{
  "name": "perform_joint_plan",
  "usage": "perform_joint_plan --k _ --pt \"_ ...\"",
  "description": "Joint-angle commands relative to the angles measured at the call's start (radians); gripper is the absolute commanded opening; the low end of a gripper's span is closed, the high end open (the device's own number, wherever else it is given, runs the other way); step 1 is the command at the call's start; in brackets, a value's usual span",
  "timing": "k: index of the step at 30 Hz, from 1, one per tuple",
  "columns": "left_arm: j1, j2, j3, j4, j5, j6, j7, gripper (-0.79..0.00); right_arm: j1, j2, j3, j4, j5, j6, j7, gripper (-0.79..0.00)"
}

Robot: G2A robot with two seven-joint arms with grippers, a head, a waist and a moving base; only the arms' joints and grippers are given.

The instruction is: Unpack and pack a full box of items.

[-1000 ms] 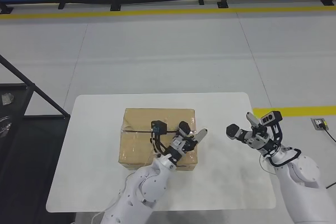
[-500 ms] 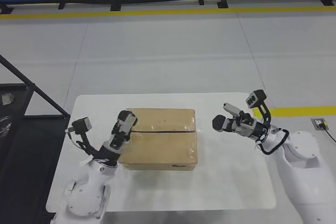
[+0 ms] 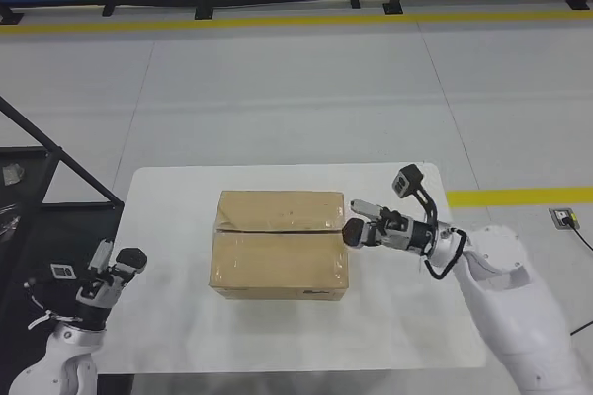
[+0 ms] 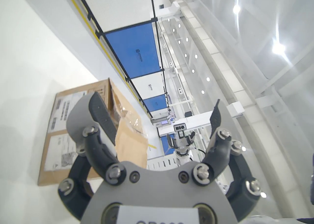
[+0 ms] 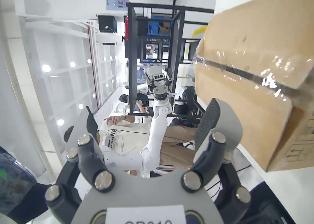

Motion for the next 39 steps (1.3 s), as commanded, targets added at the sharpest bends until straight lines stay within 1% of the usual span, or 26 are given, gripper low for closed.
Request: perform_joint_plan --k 1,3,4,5,8,12,20,27,36,39 --pt "-0.047 0.007 0.021 0.089 -0.016 -0.012 -0.092 0.0 0.06 -0.018 -0.081 0.063 -0.016 -0.014 -0.011 0.0" --pt "-0.091 0.013 0.041 0.161 -0.032 -0.01 -0.146 0.0 0.102 -0.035 -0.135 0.113 -0.011 -0.03 -0.024 0.0" --pt "-0.107 0.014 0.05 0.183 -0.041 -0.004 -0.166 0.0 0.116 -0.041 -0.151 0.129 -0.016 -0.036 -0.036 0.0" --pt "-0.135 0.016 0.067 0.225 -0.055 -0.002 -0.198 0.0 0.143 -0.051 -0.186 0.157 -0.045 -0.043 -0.061 0.0" --pt "-0.186 0.017 0.11 0.301 -0.026 -0.037 -0.203 0.0 0.191 -0.074 -0.241 0.22 -0.06 -0.038 -0.109 0.0" --pt "-0.223 0.015 0.161 0.352 -0.043 -0.069 -0.208 0.0 0.236 -0.096 -0.286 0.302 -0.077 -0.031 -0.155 0.0" --pt "-0.238 0.015 0.212 0.372 -0.105 -0.095 -0.239 0.0 0.274 -0.131 -0.335 0.398 -0.054 -0.074 -0.166 0.0" --pt "-0.24 0.018 0.238 0.371 -0.129 -0.1 -0.236 0.0 0.302 -0.165 -0.374 0.469 -0.029 -0.117 -0.172 0.0" --pt "-0.239 0.019 0.283 0.361 -0.164 -0.104 -0.241 0.0 0.336 -0.219 -0.433 0.543 -0.006 -0.159 -0.19 0.0" --pt "-0.238 0.019 0.3 0.353 -0.172 -0.106 -0.242 0.0 0.348 -0.243 -0.457 0.568 0.004 -0.171 -0.197 0.0"
